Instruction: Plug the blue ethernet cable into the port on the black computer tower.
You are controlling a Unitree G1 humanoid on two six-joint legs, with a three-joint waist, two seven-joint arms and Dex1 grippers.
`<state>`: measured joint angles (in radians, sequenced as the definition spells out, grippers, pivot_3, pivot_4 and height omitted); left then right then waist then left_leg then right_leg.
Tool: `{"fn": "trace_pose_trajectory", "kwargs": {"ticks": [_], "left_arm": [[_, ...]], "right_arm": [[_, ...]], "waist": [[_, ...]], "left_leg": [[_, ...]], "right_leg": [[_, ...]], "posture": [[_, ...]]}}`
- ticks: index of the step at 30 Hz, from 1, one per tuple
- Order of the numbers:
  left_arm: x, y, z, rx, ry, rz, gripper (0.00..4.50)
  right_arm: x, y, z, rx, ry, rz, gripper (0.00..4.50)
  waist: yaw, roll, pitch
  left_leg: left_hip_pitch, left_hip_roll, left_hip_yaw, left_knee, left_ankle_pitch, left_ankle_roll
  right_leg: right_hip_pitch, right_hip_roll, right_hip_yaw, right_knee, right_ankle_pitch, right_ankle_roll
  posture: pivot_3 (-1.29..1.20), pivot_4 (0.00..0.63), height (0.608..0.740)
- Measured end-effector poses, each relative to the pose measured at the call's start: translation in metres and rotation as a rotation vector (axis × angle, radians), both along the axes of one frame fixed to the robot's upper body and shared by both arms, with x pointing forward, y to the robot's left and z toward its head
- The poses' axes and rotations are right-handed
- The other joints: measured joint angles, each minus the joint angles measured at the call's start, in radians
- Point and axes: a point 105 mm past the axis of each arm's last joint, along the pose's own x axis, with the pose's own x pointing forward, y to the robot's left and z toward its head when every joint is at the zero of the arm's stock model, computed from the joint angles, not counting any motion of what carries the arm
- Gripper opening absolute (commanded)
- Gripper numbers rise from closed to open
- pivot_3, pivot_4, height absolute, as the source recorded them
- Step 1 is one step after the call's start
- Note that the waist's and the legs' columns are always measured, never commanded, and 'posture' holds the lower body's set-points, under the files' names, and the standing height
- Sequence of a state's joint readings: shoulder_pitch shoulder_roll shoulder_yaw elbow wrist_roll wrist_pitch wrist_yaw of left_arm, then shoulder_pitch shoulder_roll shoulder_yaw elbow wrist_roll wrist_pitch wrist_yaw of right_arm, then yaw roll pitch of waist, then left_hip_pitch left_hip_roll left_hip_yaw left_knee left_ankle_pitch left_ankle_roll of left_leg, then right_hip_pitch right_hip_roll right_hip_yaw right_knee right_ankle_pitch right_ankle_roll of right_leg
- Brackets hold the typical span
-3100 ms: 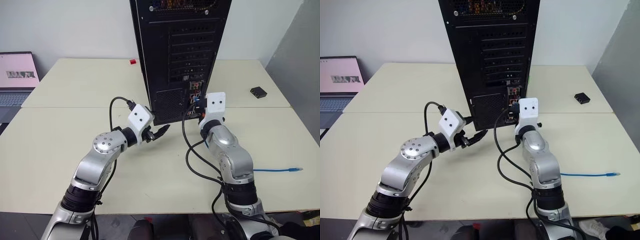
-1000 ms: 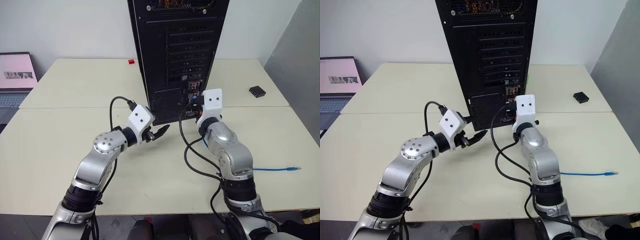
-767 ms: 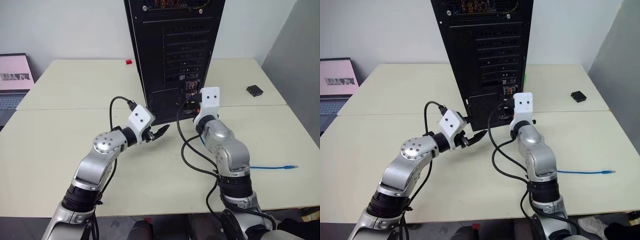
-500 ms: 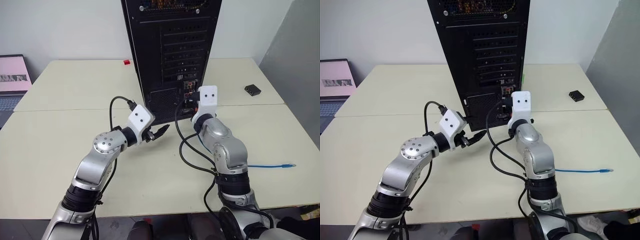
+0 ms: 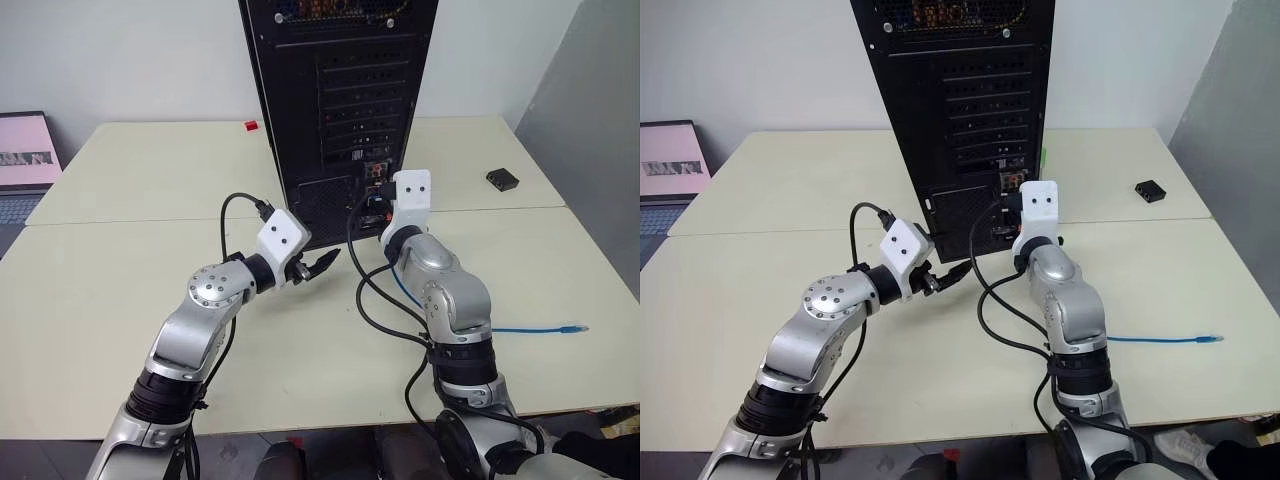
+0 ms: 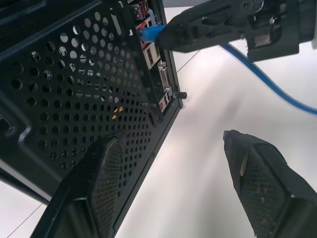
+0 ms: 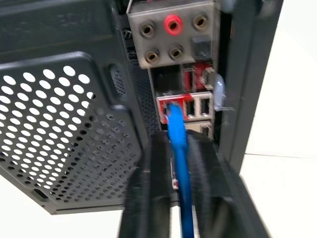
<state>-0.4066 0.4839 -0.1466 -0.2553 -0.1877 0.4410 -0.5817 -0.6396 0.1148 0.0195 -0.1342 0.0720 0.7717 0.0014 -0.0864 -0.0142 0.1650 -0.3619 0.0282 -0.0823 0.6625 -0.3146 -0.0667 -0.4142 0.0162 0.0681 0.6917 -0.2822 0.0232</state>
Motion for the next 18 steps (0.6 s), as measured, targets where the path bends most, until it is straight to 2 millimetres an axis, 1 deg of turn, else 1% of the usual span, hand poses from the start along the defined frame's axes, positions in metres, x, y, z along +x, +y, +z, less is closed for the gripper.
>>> {"fn": "trace_pose_trajectory", "kwargs": {"ticks": [2, 5, 6, 7, 8, 10, 14, 16, 17, 18], "left_arm": [[0.000, 0.001, 0.000, -0.001, -0.001, 0.002, 3.38], [0.002, 0.003, -0.001, -0.002, 0.004, 0.011, 3.38], [0.003, 0.005, -0.002, -0.001, 0.012, 0.014, 3.38], [0.003, 0.005, -0.002, -0.001, 0.014, 0.015, 3.38], [0.003, 0.006, -0.002, -0.004, 0.017, 0.010, 3.38], [0.003, 0.008, -0.001, 0.000, 0.018, 0.011, 3.38], [0.007, 0.014, 0.002, 0.054, 0.016, 0.015, 3.38], [0.007, 0.018, 0.004, 0.091, 0.020, 0.001, 3.38], [0.009, 0.024, 0.005, 0.120, 0.025, -0.001, 3.38], [0.010, 0.025, 0.006, 0.127, 0.030, -0.005, 3.38]], "right_arm": [[-0.001, -0.003, -0.001, -0.011, -0.004, -0.001, 1.92], [-0.004, -0.010, -0.002, -0.021, -0.013, -0.006, 2.42], [-0.007, -0.015, -0.003, -0.027, -0.014, -0.016, 2.74], [-0.008, -0.017, -0.003, -0.030, -0.015, -0.020, 2.86], [-0.012, -0.025, -0.005, -0.050, -0.011, -0.029, 3.11], [-0.018, -0.034, -0.006, -0.072, -0.012, -0.032, 3.51], [-0.034, -0.046, 0.000, -0.109, -0.028, -0.001, 3.51], [-0.044, -0.052, 0.003, -0.148, -0.046, 0.054, 3.51], [-0.051, -0.057, 0.009, -0.167, -0.065, 0.093, 3.51], [-0.054, -0.061, 0.013, -0.190, -0.082, 0.114, 3.51]], "waist": [[0.003, 0.000, 0.000], [0.006, 0.000, 0.000], [0.008, 0.000, 0.000], [0.008, 0.000, 0.000], [0.011, 0.000, 0.000], [0.014, 0.000, 0.000], [0.016, 0.000, 0.000], [0.019, 0.001, 0.001], [0.019, 0.001, 0.001], [0.020, 0.002, 0.001]], "left_leg": [[-0.003, 0.000, 0.000, 0.000, 0.000, 0.000], [-0.004, -0.001, 0.000, -0.001, 0.000, 0.000], [-0.004, -0.001, 0.000, -0.001, 0.000, 0.000], [-0.004, -0.002, 0.000, -0.001, 0.000, 0.000], [-0.005, -0.002, 0.000, -0.001, 0.000, 0.000], [-0.005, -0.001, 0.000, -0.001, 0.000, 0.000], [-0.004, -0.001, -0.001, -0.001, 0.000, 0.000], [-0.004, -0.001, -0.001, -0.001, 0.000, 0.000], [-0.004, -0.002, -0.001, -0.001, 0.000, 0.000], [-0.004, -0.002, -0.001, 0.000, 0.000, 0.000]], "right_leg": [[-0.001, 0.000, -0.001, -0.003, 0.000, 0.000], [-0.001, -0.002, -0.001, -0.005, 0.000, 0.000], [-0.001, -0.003, -0.001, -0.006, 0.000, 0.000], [-0.001, -0.003, -0.001, -0.007, 0.000, 0.000], [-0.001, -0.003, -0.001, -0.007, 0.000, 0.000], [-0.001, -0.003, -0.002, -0.007, 0.000, 0.000], [0.000, -0.002, -0.003, -0.006, 0.000, 0.000], [0.000, -0.001, -0.003, -0.007, 0.000, 0.001], [0.000, -0.001, -0.003, -0.007, 0.000, 0.001], [0.001, -0.001, -0.003, -0.007, 0.000, 0.001]], "posture": [[0.00, 0.150, 0.740], [0.00, 0.150, 0.740], [0.00, 0.150, 0.740], [0.00, 0.150, 0.740], [0.00, 0.150, 0.740], [0.00, 0.150, 0.740], [0.00, 0.150, 0.740], [0.00, 0.150, 0.740], [0.00, 0.150, 0.740], [0.00, 0.150, 0.740]]}}
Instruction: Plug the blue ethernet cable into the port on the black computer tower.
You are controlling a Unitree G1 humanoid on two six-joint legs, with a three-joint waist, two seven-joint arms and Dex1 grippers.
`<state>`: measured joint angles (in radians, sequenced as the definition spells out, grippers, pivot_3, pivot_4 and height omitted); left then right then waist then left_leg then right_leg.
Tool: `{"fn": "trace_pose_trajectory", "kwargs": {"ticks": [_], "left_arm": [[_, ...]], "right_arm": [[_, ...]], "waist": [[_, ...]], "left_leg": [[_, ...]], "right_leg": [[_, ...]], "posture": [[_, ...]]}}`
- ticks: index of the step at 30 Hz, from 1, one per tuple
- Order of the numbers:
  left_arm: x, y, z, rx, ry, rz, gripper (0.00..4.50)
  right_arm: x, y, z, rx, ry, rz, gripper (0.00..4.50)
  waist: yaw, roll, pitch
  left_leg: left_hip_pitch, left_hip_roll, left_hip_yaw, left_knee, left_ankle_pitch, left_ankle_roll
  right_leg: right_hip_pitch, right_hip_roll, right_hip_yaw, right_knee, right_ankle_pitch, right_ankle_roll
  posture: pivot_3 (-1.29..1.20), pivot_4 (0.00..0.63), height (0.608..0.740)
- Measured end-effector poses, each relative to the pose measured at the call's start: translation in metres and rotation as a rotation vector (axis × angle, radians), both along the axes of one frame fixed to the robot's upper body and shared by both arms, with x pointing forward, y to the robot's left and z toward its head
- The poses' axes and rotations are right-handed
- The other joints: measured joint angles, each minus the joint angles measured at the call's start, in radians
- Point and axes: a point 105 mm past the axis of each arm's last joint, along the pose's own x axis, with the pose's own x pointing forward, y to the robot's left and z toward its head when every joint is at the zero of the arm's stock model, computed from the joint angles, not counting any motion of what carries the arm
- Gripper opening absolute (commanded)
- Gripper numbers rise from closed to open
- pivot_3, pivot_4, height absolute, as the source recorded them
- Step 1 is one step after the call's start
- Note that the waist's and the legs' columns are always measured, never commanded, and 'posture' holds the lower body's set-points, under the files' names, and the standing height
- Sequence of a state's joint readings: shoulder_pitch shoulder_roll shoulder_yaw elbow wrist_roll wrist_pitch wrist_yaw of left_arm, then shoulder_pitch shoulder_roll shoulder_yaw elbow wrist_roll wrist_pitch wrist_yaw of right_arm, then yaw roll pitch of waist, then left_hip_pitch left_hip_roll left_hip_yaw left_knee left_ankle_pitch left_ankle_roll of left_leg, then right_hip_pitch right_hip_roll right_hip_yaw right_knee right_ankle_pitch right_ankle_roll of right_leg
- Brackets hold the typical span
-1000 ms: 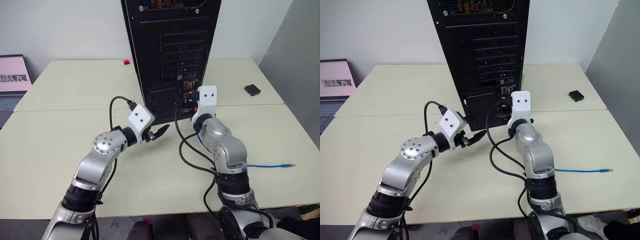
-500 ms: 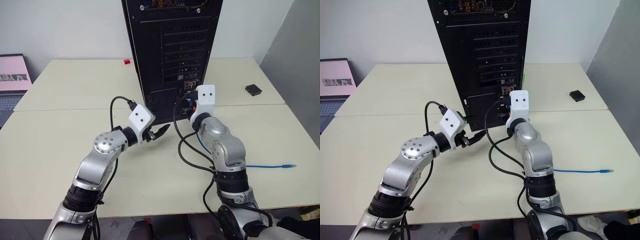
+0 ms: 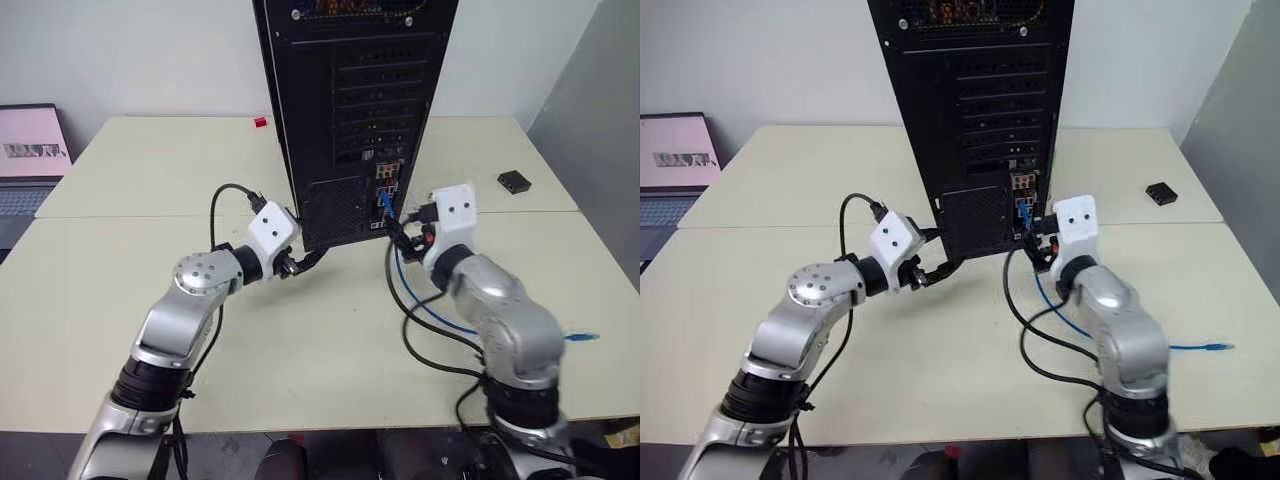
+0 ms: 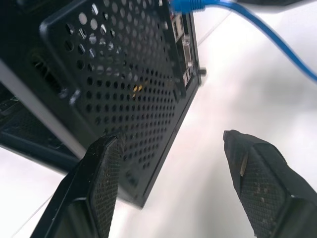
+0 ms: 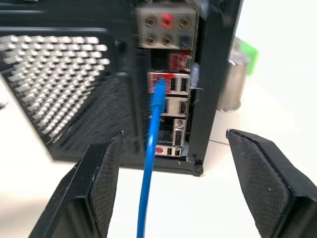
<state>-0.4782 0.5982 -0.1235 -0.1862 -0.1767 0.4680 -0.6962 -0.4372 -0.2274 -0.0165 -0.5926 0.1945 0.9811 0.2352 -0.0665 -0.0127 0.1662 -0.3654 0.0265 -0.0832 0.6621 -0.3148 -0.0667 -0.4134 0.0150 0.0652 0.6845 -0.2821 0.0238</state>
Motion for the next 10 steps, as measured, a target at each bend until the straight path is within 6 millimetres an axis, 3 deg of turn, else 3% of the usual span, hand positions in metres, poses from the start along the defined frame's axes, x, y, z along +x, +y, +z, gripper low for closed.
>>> {"fn": "trace_pose_trajectory", "kwargs": {"ticks": [7, 10], "left_arm": [[0.003, 0.011, 0.025, 0.058, -0.012, -0.068, 3.38], [0.002, 0.014, 0.031, 0.050, -0.005, -0.091, 3.38]], "right_arm": [[-0.021, -0.031, 0.016, -0.148, -0.026, 0.153, 3.51], [-0.025, -0.034, 0.018, -0.170, -0.017, 0.200, 3.51]], "waist": [[0.009, 0.000, 0.002], [0.009, 0.000, 0.002]], "left_leg": [[0.000, 0.000, -0.001, 0.000, 0.000, 0.000], [0.001, 0.000, 0.000, 0.000, 0.000, 0.000]], "right_leg": [[0.002, 0.000, -0.001, -0.003, 0.000, 0.000], [0.002, 0.000, -0.001, -0.003, 0.000, 0.000]], "posture": [[0.00, 0.150, 0.740], [0.00, 0.150, 0.740]]}}
